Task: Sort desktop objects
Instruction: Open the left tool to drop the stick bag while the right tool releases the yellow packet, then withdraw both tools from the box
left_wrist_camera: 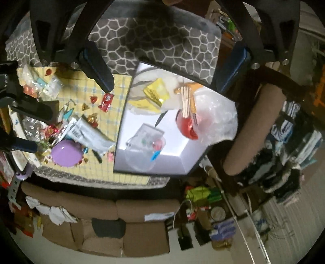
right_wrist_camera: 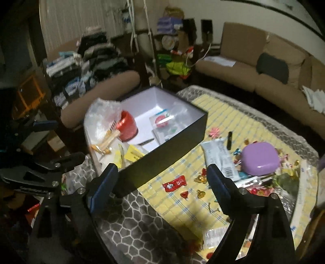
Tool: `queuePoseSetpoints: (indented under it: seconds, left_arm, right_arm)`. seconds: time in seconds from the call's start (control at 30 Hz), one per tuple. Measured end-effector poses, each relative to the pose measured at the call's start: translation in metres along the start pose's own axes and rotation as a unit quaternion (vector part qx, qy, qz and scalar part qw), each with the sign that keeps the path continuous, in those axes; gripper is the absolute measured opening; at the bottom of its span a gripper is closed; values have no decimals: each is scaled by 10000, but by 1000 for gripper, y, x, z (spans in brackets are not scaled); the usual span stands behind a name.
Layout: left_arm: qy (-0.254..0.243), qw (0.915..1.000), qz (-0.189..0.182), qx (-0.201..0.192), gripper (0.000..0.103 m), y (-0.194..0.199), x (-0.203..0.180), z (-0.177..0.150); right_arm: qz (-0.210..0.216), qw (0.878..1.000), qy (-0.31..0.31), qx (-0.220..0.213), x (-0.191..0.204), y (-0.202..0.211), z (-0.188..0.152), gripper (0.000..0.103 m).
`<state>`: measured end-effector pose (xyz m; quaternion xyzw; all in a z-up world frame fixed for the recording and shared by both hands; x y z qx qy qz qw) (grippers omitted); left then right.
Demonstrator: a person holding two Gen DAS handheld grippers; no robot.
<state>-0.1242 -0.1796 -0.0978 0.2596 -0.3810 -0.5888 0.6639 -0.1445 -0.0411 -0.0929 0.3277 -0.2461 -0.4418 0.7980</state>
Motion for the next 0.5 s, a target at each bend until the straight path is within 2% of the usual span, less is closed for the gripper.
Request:
queuePoseSetpoints:
  seconds: [0.07, 0.17, 0.33, 0.5]
  left_arm:
    - [26, 9998, 43, -211, 103, 15, 0, 4]
    - [-5, 9992, 27, -393, 103, 34, -3, 6]
    - [216, 9992, 39, -324, 103, 39, 2, 4]
    - [287, 9994, 77, -192, 103, 34, 8, 0]
  right_arm:
    - [-104, 9998, 22, -151, -4, 20, 0, 96]
    - [-284, 9990, 51, -337, -10, 45, 0, 96]
    - [-246, 9987, 116, -436, -10, 61, -1, 96]
    - [-202, 9990, 187, -355, -7, 59, -4, 96]
Point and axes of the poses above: each gripper's, at about its wrist camera, not at the fingertips, and y roughly against the way its jaws point, x to its left, z to its top, the point moved 6 cm from there along -y, roughly the way its jaws point, and after that the axes turned 2 degrees about x, right-handed, at the moved point
